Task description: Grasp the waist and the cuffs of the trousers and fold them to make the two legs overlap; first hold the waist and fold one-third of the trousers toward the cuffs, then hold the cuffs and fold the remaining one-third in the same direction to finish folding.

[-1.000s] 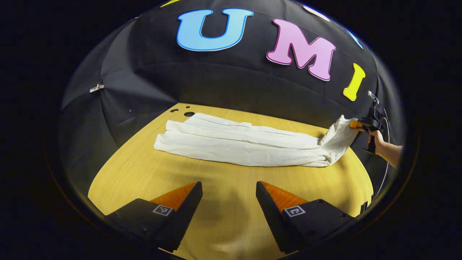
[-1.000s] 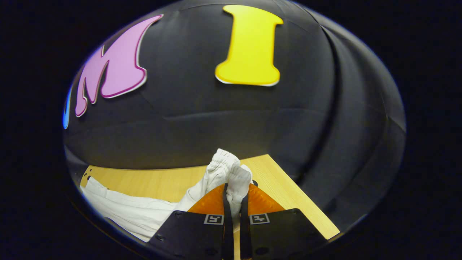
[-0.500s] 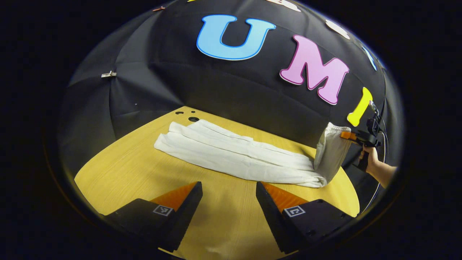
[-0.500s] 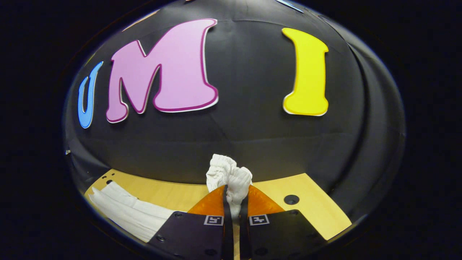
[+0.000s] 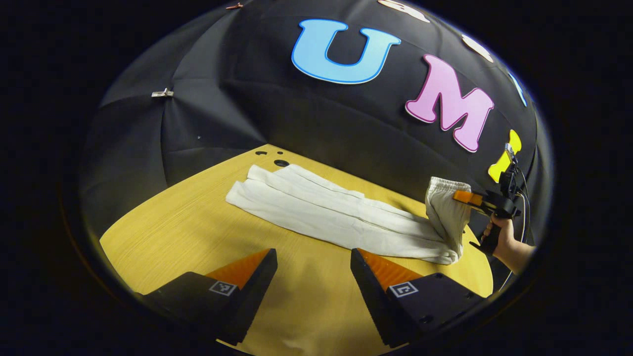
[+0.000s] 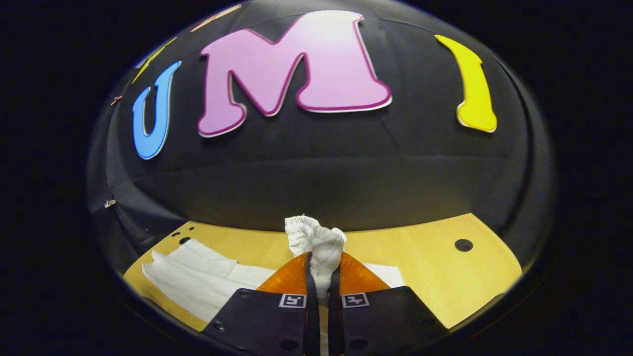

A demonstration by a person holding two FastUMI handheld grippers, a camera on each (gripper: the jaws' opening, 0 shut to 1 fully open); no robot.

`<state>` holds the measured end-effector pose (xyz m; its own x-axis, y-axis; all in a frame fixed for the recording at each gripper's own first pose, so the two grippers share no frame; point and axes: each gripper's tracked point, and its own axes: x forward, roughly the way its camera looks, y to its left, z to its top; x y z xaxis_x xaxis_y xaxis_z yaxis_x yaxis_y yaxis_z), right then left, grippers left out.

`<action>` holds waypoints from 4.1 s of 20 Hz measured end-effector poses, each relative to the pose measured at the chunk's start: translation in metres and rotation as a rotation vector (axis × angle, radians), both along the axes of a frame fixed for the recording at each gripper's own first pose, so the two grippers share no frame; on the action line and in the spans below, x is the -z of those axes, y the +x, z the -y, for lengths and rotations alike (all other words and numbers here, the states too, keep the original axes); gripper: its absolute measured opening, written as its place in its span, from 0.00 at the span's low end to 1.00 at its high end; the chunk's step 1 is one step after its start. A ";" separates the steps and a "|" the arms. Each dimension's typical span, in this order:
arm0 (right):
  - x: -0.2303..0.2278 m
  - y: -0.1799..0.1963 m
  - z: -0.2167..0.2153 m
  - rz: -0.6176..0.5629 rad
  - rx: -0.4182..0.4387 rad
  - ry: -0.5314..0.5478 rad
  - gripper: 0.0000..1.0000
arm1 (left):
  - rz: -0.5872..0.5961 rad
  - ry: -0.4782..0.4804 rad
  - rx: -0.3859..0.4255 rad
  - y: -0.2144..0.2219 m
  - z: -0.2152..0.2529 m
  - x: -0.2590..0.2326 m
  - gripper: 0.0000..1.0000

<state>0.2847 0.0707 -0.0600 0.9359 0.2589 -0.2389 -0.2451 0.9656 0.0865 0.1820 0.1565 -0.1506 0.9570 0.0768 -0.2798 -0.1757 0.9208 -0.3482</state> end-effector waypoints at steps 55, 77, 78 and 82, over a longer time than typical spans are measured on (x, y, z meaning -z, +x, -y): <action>-0.034 -0.222 0.195 -0.138 0.171 -0.131 0.98 | -0.341 0.290 0.109 0.208 -0.139 0.055 0.17; -0.017 -0.214 0.205 -0.156 0.173 -0.044 0.98 | -0.065 0.034 0.101 0.203 -0.055 -0.076 0.06; -0.017 -0.214 0.205 -0.154 0.174 -0.039 0.98 | -0.048 0.021 0.118 0.204 -0.042 -0.089 0.06; -0.017 -0.214 0.213 -0.141 0.178 -0.044 0.99 | 0.019 0.022 0.189 0.208 0.018 -0.132 0.06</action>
<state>0.0702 -0.1420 -0.0432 0.9224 0.0789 -0.3780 -0.0588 0.9962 0.0643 0.3904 0.1389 -0.0187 0.9599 -0.0993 -0.2621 0.0077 0.9441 -0.3296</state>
